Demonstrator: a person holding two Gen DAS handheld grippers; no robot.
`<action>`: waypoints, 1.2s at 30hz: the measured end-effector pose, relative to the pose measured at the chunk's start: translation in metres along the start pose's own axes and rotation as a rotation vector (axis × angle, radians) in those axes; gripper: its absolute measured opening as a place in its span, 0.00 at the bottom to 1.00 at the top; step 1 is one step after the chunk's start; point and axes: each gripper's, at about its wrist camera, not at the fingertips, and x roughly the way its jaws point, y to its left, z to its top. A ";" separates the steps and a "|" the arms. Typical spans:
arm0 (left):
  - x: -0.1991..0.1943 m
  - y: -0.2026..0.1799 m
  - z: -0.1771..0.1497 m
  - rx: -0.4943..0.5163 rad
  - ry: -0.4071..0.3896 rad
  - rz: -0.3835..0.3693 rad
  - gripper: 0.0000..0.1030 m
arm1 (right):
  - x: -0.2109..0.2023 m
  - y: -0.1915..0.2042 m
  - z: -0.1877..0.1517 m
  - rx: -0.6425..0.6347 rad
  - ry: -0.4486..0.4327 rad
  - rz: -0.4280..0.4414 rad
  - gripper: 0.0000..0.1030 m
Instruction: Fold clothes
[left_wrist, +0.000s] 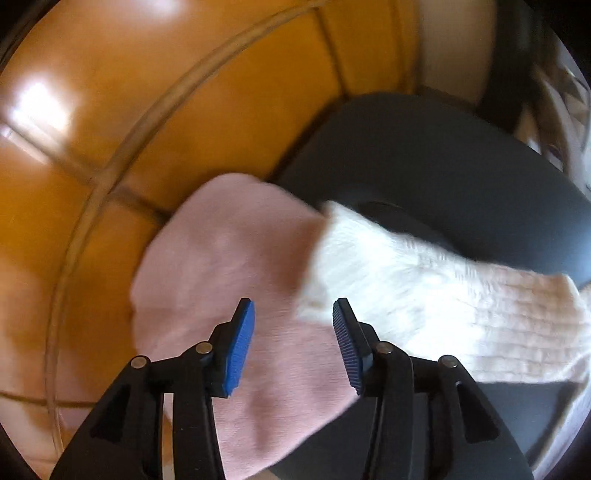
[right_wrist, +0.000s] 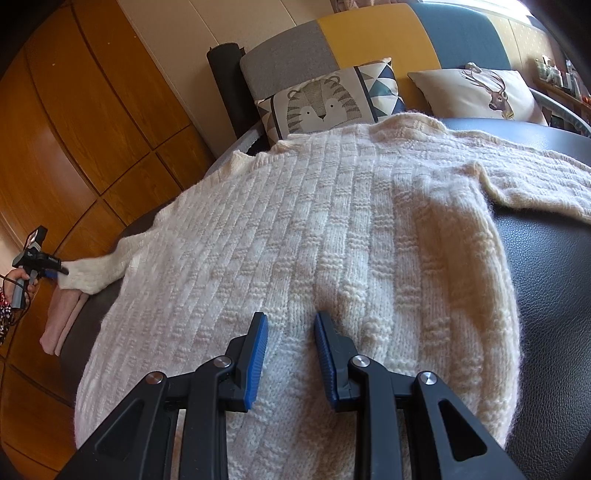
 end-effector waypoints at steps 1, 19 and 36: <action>-0.006 -0.011 -0.005 0.016 -0.023 -0.030 0.46 | 0.000 0.000 0.000 0.001 0.000 0.001 0.26; -0.098 -0.253 -0.079 0.313 -0.327 -0.489 0.46 | -0.001 -0.005 -0.001 0.020 -0.010 0.021 0.26; -0.068 -0.358 -0.060 0.292 -0.241 -0.465 0.25 | -0.001 -0.007 -0.003 0.033 -0.026 0.036 0.25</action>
